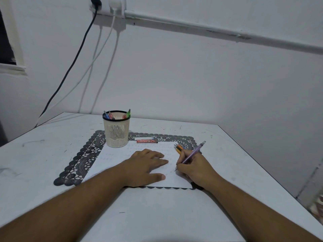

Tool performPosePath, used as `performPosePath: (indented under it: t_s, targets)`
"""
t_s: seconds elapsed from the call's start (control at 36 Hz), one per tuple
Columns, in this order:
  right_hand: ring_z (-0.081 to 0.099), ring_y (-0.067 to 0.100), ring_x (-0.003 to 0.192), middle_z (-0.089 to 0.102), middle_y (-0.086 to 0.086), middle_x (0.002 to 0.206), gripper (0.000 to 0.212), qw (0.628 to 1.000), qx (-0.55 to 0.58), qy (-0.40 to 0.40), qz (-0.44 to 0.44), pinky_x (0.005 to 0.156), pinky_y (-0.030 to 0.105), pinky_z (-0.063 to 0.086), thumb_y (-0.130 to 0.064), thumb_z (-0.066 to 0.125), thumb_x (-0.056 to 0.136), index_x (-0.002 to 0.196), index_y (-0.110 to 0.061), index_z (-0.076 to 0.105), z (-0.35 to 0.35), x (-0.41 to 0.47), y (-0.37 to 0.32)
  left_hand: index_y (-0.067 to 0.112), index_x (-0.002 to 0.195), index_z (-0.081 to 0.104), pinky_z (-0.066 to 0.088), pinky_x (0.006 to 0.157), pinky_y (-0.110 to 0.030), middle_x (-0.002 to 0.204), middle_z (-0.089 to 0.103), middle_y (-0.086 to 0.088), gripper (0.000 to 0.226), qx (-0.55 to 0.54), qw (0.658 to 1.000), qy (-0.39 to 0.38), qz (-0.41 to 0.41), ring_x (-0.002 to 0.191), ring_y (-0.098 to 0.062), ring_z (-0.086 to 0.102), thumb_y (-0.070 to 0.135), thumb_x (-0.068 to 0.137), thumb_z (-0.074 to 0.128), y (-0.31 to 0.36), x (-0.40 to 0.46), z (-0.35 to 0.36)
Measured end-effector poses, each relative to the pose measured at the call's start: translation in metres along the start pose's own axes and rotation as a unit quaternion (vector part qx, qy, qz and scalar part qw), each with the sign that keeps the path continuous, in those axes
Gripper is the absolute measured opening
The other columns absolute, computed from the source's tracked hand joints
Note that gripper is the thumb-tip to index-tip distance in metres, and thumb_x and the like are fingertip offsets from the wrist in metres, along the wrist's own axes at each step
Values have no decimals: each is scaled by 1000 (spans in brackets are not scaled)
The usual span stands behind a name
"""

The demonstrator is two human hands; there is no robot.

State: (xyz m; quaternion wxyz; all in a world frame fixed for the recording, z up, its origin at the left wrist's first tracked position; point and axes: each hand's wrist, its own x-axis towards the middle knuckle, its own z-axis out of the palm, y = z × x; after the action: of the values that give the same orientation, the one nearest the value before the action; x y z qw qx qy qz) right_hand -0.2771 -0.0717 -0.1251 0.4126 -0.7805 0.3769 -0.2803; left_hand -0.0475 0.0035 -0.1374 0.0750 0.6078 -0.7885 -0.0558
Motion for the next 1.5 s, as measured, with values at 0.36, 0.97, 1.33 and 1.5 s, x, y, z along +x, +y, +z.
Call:
performPosePath:
  t_s: [0.36, 0.97, 1.33, 1.5]
  targets:
    - [61, 10, 65, 68, 6, 71, 13, 1000, -25, 11, -12, 64, 30, 50, -4, 70, 82, 73, -11, 64, 0, 0, 0, 45, 158, 27, 14, 123, -44, 166, 22, 15, 63, 0, 1000, 7, 5, 151, -10, 12, 67, 100, 39, -2, 1, 2]
    - [55, 11, 53, 62, 7, 64, 9, 1000, 7, 5, -2, 55, 26, 45, 0, 66, 85, 78, -2, 61, -5, -6, -1, 45, 159, 26, 13, 124, -45, 166, 21, 16, 63, -1, 1000, 2, 4, 152, -10, 11, 67, 101, 39, -2, 1, 2]
    - [58, 13, 55, 65, 13, 69, 12, 1000, -9, 9, 2, 58, 32, 48, -3, 67, 83, 75, -9, 61, -4, -7, -2, 46, 158, 25, 13, 124, -43, 167, 20, 16, 64, 0, 1000, 2, 5, 152, -10, 10, 68, 100, 38, -4, 2, 3]
    - [58, 13, 57, 66, 8, 68, 12, 1000, -15, 16, 5, 59, 32, 48, -4, 67, 82, 73, -10, 62, -4, -8, -3, 45, 159, 25, 13, 123, -43, 167, 20, 16, 64, 5, 1000, 4, 6, 152, -10, 11, 68, 100, 37, -4, 3, 3]
